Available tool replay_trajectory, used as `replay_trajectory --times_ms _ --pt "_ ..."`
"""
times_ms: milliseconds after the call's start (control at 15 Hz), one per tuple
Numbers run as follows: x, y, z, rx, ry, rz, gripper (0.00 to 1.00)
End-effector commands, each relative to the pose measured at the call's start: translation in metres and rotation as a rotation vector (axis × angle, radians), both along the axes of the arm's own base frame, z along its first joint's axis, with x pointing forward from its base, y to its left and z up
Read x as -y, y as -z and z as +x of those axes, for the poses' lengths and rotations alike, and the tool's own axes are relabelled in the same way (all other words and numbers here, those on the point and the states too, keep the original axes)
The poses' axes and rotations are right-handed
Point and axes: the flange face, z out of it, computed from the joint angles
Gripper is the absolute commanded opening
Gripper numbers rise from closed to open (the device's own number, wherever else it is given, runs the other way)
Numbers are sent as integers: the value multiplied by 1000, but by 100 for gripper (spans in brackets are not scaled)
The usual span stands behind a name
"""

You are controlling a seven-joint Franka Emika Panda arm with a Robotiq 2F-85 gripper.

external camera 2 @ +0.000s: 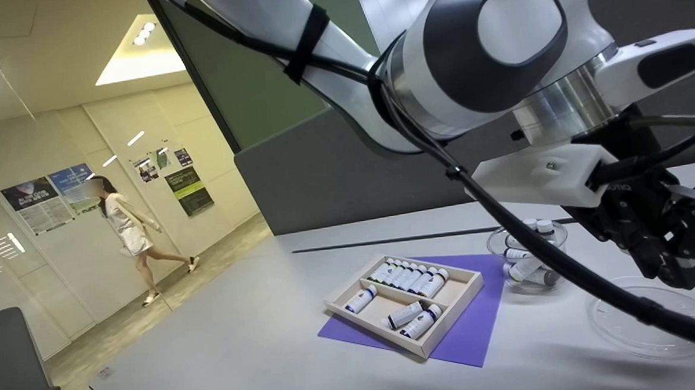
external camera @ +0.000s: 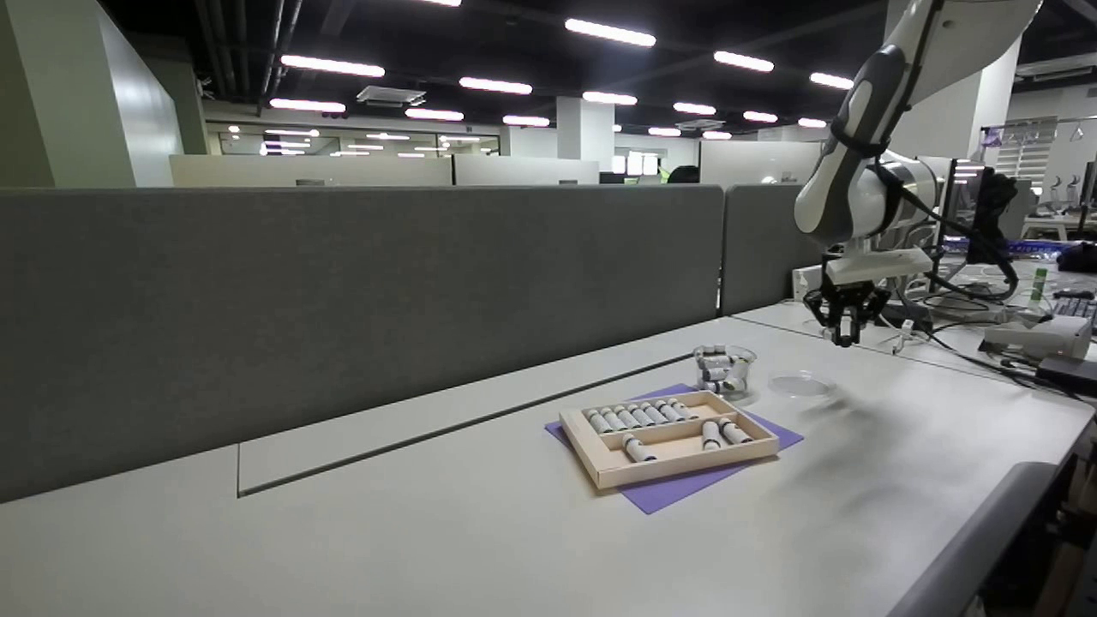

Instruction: Remove one bottle from the bottom part of the tray and place it on the clear lid

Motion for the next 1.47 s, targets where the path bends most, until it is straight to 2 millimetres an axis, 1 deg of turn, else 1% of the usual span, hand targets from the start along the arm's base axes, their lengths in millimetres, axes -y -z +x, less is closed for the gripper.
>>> replay_trajectory --times_ms 0,200,467,667,867,933,1000,1067,1133,1267,1400 --pt "-1 8 2 -9 -1 -9 6" --pt "-6 24 3 -13 -13 2 6" --pt "-17 42 5 22 -53 4 6" --pt "-25 52 8 58 -77 12 6" --pt "-31 60 8 55 -89 22 6" --pt "-31 62 8 50 -91 25 47" --pt "-31 63 9 49 -89 26 48" --pt "-30 63 9 49 -86 27 55" --pt "-30 61 10 51 -84 26 62" --pt "-30 50 16 67 -83 25 77" --pt "-30 35 23 72 -86 26 92"
